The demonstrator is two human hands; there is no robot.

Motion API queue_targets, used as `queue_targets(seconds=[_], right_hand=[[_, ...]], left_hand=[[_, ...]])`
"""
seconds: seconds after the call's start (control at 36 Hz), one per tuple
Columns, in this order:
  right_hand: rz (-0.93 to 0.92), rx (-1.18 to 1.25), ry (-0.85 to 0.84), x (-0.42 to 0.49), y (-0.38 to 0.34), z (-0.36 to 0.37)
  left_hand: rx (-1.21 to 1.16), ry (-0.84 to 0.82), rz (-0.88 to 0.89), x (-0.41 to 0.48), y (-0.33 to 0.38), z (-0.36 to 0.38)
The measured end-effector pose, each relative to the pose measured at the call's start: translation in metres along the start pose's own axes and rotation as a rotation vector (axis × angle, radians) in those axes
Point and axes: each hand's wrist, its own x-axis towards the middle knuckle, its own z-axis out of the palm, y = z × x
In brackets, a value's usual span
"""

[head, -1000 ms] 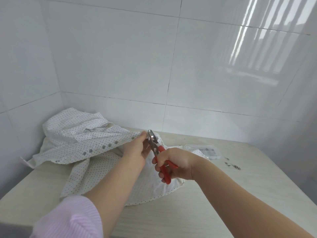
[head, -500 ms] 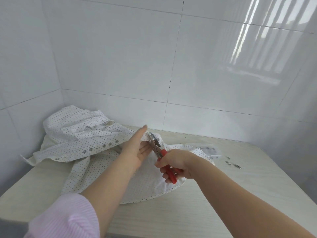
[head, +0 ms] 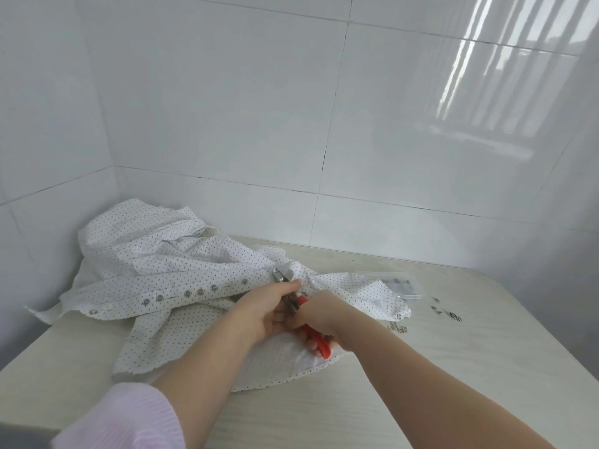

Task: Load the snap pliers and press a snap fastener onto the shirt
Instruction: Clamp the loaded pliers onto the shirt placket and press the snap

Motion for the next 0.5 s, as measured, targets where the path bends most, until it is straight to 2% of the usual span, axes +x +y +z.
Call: queue_targets(seconds=[0.08, 0.19, 0.28, 0.39, 0.5], right_hand=[[-0.029, -0.100, 0.046, 0.010, -0.001, 0.003], [0.002, -0.201, -0.027, 0.015, -0.003, 0.009], [-0.031, -0.192, 0.048, 0.016, -0.001, 0.008], [0.106, -0.266, -0.165, 0.009, -0.011, 0.003], [0.100, -0.274, -0.246, 0.003, -0.014, -0.006]], left_hand=[[-0.021, 0.025, -0.002, 0.003, -0.002, 0.001], [-0.043, 0.049, -0.010, 0.004, -0.004, 0.001], [-0.048, 0.052, 0.000, 0.004, -0.004, 0.002], [-0.060, 0.055, 0.023, 0.003, -0.004, 0.002], [-0.070, 0.051, 0.043, 0.002, -0.006, 0.001]])
